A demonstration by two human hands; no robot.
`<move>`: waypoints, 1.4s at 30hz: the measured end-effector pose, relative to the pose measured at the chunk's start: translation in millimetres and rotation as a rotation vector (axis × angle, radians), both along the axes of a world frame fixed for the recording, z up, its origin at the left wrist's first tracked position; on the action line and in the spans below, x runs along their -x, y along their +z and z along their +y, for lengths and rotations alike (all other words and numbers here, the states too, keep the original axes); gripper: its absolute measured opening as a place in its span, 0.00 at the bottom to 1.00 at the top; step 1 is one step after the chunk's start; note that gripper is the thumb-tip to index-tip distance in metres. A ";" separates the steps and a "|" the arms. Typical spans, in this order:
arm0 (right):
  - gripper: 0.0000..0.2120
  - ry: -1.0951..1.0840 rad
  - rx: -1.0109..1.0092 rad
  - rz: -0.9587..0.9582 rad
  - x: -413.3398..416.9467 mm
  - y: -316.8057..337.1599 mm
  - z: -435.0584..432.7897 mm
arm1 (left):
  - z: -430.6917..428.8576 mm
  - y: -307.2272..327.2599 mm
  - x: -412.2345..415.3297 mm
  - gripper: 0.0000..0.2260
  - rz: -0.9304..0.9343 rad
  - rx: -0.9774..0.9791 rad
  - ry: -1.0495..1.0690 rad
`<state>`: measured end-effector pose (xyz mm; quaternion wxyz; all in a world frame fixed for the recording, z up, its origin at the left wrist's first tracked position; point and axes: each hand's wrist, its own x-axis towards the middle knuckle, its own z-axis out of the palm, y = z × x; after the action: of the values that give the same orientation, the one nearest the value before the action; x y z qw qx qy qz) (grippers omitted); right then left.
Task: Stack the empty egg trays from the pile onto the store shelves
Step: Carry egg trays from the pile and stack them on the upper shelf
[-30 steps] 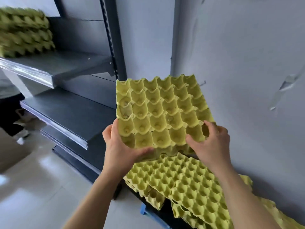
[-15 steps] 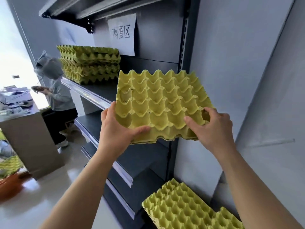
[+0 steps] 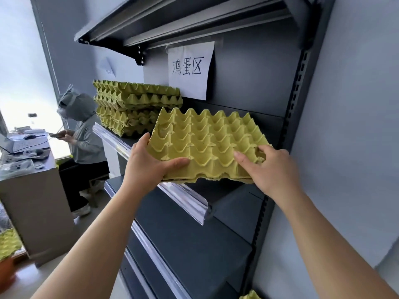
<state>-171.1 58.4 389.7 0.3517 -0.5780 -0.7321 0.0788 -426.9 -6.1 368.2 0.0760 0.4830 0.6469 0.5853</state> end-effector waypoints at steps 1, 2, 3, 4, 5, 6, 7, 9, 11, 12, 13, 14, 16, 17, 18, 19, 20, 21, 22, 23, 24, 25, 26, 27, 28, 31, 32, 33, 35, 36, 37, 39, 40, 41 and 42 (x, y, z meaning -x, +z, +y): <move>0.46 -0.007 -0.006 -0.004 10.1 0.1 2.9 | 7.0 0.3 12.8 0.61 0.000 0.003 -0.009; 0.46 -0.015 -0.015 -0.009 20.8 -0.1 5.1 | 13.6 0.5 26.2 0.61 0.000 0.006 -0.019; 0.46 -0.023 -0.023 -0.014 31.6 -0.8 6.5 | 19.7 0.2 39.7 0.62 -0.002 0.010 -0.033; 0.46 -0.036 -0.032 -0.020 42.7 -1.5 7.4 | 25.7 0.0 53.4 0.62 -0.006 0.012 -0.054; 0.46 -0.053 -0.038 -0.028 53.8 -1.8 8.0 | 31.8 -0.1 66.8 0.63 -0.011 0.014 -0.077; 0.46 -0.075 -0.040 -0.037 64.7 -2.1 7.9 | 37.8 -0.2 79.5 0.63 -0.013 0.020 -0.100; 0.46 -0.100 -0.042 -0.042 75.6 -2.1 7.0 | 44.2 0.0 91.9 0.64 -0.010 0.027 -0.121; 0.46 -0.154 -0.051 -0.046 96.7 -1.8 4.0 | 57.7 1.4 115.5 0.64 0.006 0.038 -0.163; 0.46 -0.216 -0.062 -0.057 117.1 -3.0 -0.5 | 70.9 3.0 137.3 0.63 0.020 0.052 -0.211; 0.45 -0.242 -0.061 -0.057 125.7 -4.0 -3.2 | 77.1 3.7 146.3 0.63 0.024 0.055 -0.237; 0.45 -0.265 -0.057 -0.054 133.1 -4.9 -6.1 | 83.2 4.1 154.1 0.62 0.025 0.056 -0.263; 0.45 -0.289 -0.049 -0.052 140.2 -5.9 -8.9 | 89.2 4.3 161.3 0.62 0.026 0.057 -0.291; 0.45 -0.335 -0.033 -0.048 151.7 -8.2 -13.5 | 100.3 4.5 171.9 0.62 0.030 0.066 -0.344; 0.44 -0.358 -0.030 -0.043 156.4 -9.3 -15.3 | 106.3 4.5 175.6 0.62 0.032 0.073 -0.371; 0.44 -0.380 -0.031 -0.044 160.4 -10.2 -16.4 | 112.0 4.0 178.4 0.61 0.035 0.078 -0.398; 0.43 -0.404 -0.033 -0.054 163.7 -11.1 -17.1 | 117.5 3.3 180.2 0.60 0.038 0.083 -0.421; 0.41 -0.429 -0.035 -0.070 166.4 -11.7 -17.4 | 123.1 2.4 181.6 0.58 0.043 0.088 -0.439; 0.39 -0.451 -0.036 -0.084 168.2 -12.2 -17.4 | 129.0 1.1 182.8 0.57 0.050 0.096 -0.452; 0.37 -0.470 -0.033 -0.093 169.7 -12.9 -17.2 | 135.3 -0.4 183.9 0.56 0.058 0.105 -0.462; 0.35 -0.485 -0.028 -0.099 170.6 -13.9 -16.9 | 141.5 -1.9 184.8 0.55 0.063 0.113 -0.472; 0.33 -0.498 -0.020 -0.104 171.3 -15.3 -16.4 | 147.2 -3.1 185.4 0.55 0.065 0.121 -0.484; 0.32 -0.510 -0.009 -0.111 171.8 -16.8 -15.7 | 152.3 -4.0 185.6 0.55 0.064 0.130 -0.499; 0.31 -0.519 0.001 -0.118 172.1 -18.7 -14.9 | 156.8 -4.7 185.5 0.55 0.062 0.139 -0.517; 0.30 -0.526 0.006 -0.128 172.0 -20.5 -14.1 | 160.9 -5.3 185.1 0.55 0.059 0.150 -0.533; 0.29 -0.529 0.006 -0.140 172.1 -22.1 -13.3 | 165.0 -5.9 185.0 0.54 0.055 0.159 -0.547; 0.28 -0.534 -0.010 -0.162 173.4 -27.3 -10.2 | 175.1 -10.1 188.7 0.53 0.048 0.176 -0.568; 0.28 -0.532 -0.018 -0.169 174.6 -29.3 -9.0 | 177.3 -12.7 191.0 0.52 0.049 0.183 -0.568; 0.28 -0.530 -0.025 -0.177 176.2 -31.4 -8.3 | 178.7 -15.6 193.3 0.52 0.056 0.190 -0.568; 0.28 -0.527 -0.027 -0.191 179.1 -35.4 -7.2 | 179.3 -21.1 197.0 0.52 0.079 0.205 -0.571; 0.28 -0.529 -0.024 -0.195 180.1 -36.8 -7.0 | 178.9 -22.7 198.4 0.52 0.087 0.214 -0.575; 0.29 -0.533 -0.022 -0.197 180.8 -37.4 -7.1 | 178.5 -23.4 199.7 0.51 0.091 0.221 -0.582; 0.31 -0.546 -0.027 -0.194 181.7 -36.6 -7.9 | 176.5 -22.6 201.0 0.48 0.110 0.221 -0.599; 0.31 -0.556 -0.036 -0.192 182.1 -35.4 -8.8 | 174.0 -21.0 200.5 0.45 0.141 0.209 -0.597; 0.31 -0.568 -0.048 -0.188 183.2 -33.9 -10.4 | 170.3 -18.6 199.2 0.41 0.189 0.181 -0.582; 0.31 -0.579 -0.062 -0.182 184.4 -32.4 -12.7 | 165.7 -16.3 196.8 0.36 0.247 0.132 -0.558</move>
<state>-355.5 45.7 357.3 0.3100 -0.7564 -0.5675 -0.0992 -623.7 159.6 351.9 0.1854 0.7034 0.5304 0.4354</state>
